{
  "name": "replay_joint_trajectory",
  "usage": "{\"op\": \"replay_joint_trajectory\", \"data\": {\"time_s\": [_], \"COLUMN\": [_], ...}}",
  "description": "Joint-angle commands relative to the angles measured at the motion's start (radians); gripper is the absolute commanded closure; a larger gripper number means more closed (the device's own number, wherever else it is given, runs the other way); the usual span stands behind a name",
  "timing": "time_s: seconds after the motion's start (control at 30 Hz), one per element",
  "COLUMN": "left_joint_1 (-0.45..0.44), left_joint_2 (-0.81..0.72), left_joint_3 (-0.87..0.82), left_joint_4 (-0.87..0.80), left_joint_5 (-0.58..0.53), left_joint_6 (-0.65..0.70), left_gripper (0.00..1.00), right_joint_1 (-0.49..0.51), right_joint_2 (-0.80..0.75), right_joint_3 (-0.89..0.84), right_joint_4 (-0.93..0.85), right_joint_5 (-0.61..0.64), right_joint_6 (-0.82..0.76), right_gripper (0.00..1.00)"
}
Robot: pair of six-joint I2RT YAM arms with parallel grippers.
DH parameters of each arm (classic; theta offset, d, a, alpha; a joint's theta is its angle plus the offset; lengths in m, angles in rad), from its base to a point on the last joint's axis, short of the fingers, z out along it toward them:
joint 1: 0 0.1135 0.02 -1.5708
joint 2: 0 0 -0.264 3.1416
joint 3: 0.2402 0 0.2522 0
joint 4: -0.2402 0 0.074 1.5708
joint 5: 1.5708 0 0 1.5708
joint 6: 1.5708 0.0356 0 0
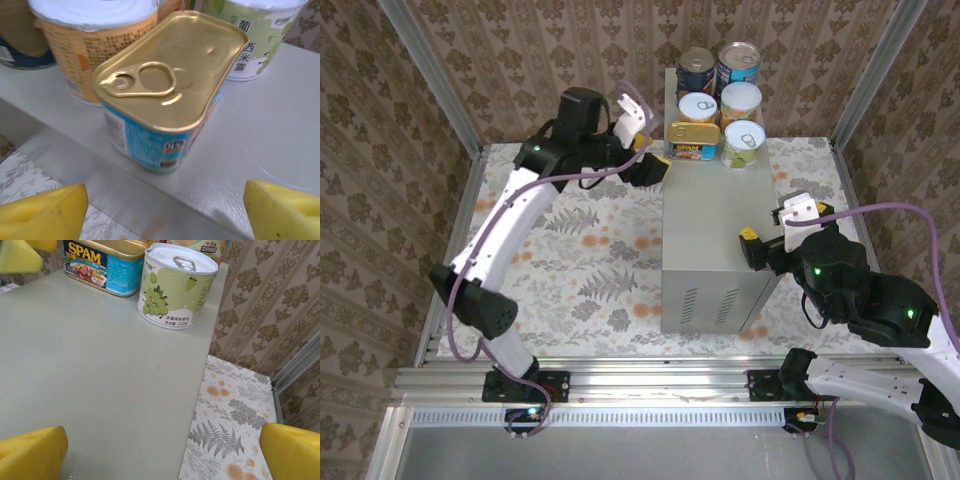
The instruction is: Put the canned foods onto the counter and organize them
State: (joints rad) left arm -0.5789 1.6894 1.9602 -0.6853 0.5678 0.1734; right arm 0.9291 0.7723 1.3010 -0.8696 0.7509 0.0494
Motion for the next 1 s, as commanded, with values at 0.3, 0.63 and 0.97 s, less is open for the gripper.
{"op": "replay_joint_trajectory", "data": {"time_s": [0.3,0.63,0.97], "left_joint_1": [0.152,0.154,0.137], "left_joint_2": [-0.032,0.057,0.118], "left_joint_3": [-0.055,0.015,0.084], "left_joint_4": [0.160,0.172,0.157], "left_joint_5": [0.026,0.043,0.069], "left_joint_6": [-0.130,-0.153,-0.161], "left_gripper": [0.12,0.08,0.06], "right_joint_1": [-0.006,-0.005,-0.006], "right_joint_2": [0.002,0.014,0.010], "right_joint_3": [0.002,0.013,0.011], "right_joint_4": [0.023,0.019,0.018], "right_joint_5": [-0.008,-0.010,-0.011], "right_joint_6": [0.024,0.030,0.038], "right_gripper": [0.00,0.00,0.00]}}
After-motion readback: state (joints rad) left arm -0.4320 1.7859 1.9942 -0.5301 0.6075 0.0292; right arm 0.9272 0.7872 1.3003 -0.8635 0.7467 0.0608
